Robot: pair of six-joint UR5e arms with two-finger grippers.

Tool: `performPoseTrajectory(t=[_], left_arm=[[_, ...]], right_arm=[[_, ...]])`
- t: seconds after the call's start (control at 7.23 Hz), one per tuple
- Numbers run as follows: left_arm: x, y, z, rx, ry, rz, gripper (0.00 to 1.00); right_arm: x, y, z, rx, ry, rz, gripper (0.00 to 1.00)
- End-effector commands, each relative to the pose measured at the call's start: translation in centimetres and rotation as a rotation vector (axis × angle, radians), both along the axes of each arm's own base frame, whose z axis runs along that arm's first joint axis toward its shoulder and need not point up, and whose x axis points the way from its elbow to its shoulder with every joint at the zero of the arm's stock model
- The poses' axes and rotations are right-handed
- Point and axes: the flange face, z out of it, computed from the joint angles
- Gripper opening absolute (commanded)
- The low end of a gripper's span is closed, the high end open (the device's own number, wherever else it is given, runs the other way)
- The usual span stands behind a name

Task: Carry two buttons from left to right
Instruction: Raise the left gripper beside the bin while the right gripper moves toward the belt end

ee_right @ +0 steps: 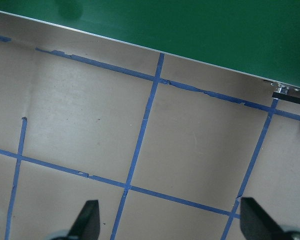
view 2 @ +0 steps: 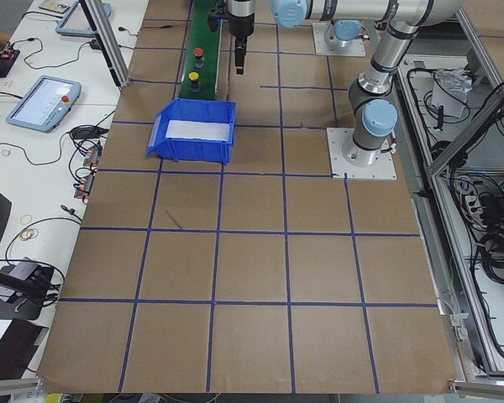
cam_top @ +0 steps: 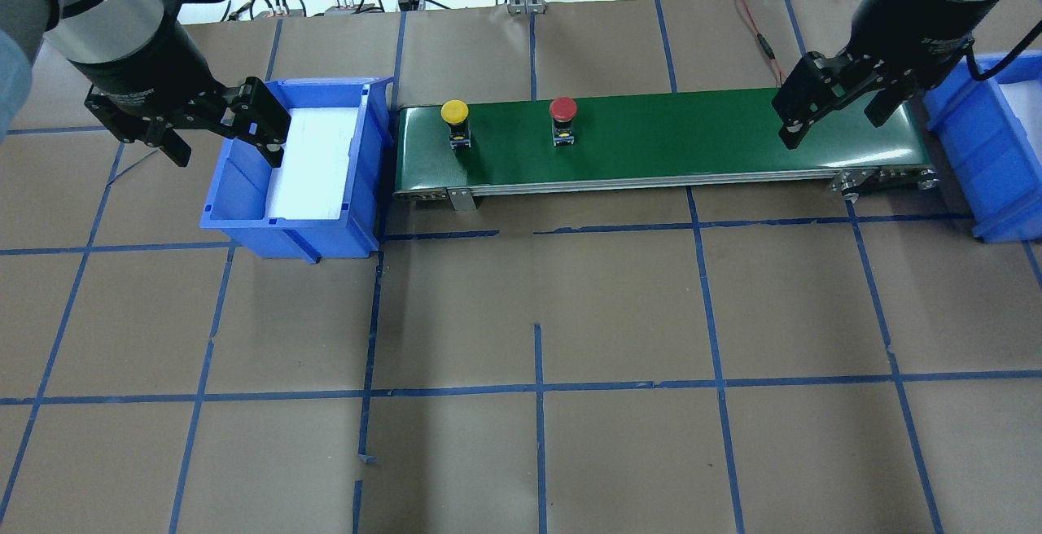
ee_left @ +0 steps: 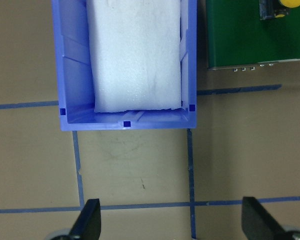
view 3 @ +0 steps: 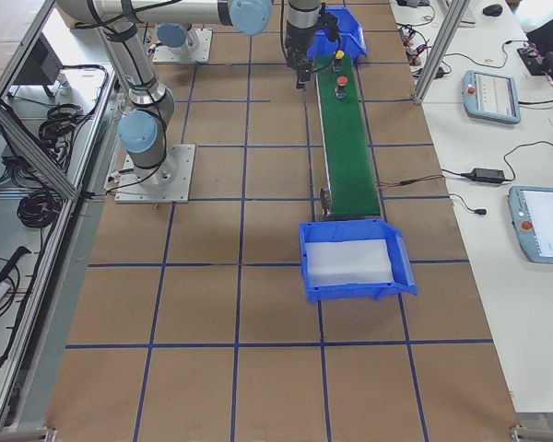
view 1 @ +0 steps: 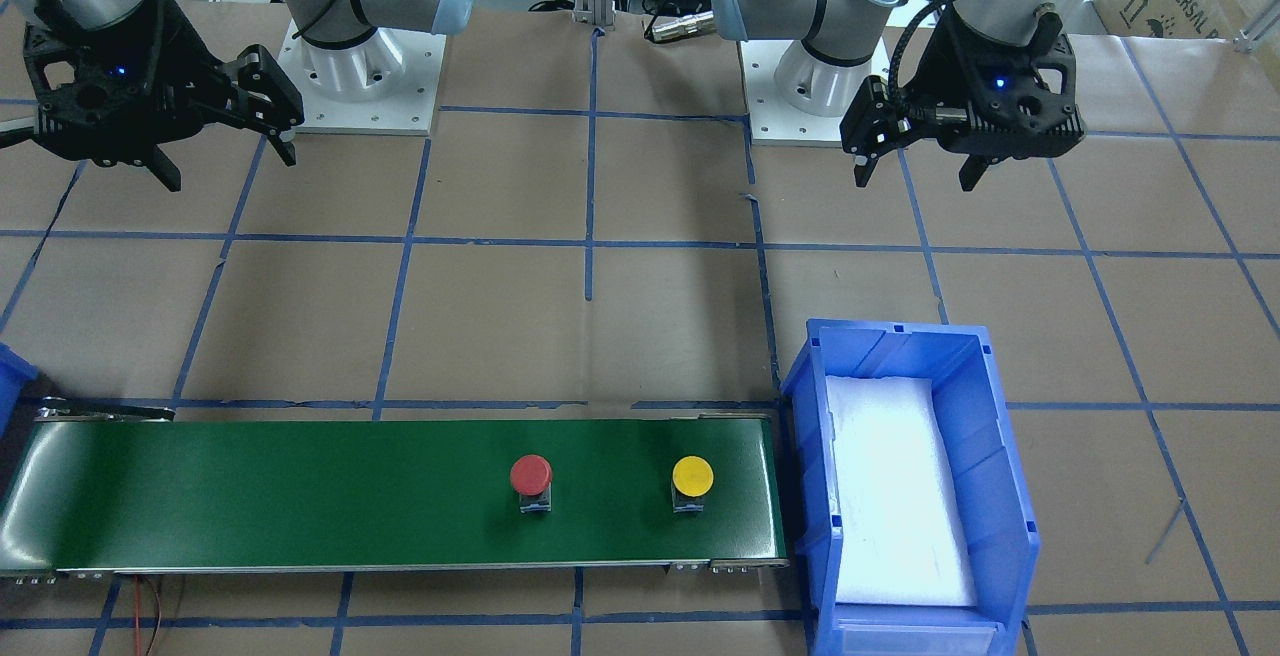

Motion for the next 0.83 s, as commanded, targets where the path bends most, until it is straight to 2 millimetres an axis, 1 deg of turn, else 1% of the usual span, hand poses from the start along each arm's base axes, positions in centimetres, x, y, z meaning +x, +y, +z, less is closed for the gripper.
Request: performPoseTrajectory(t=[0.0,0.28,0.42,0.55,0.69], left_arm=[[-2.1,0.5,0.0,0.005,-0.074,0.015,1.0],[-0.2,-0.3,0.2,-0.006,0.002,0.066,1.0],[0.5,-0.4,0.1,-0.003,-0.013,0.077,1.0],[0.7,0.1,0.0,-0.001,-0.014,0.081,1.0],[0.6,-0.7,0.1,-0.012,-0.002,0.08,1.0]], right_arm=[[-0.4,0.1,-0.1,0.009,0.037,0.011,1.0],[-0.4,0.2,0.0,0.007,0.034,0.013,1.0],[-0.4,0.2,0.0,0.007,0.036,0.013,1.0],[-0.4,0.2,0.0,0.007,0.037,0.014,1.0],[-0.4,0.2,0.0,0.006,0.036,0.051,1.0]])
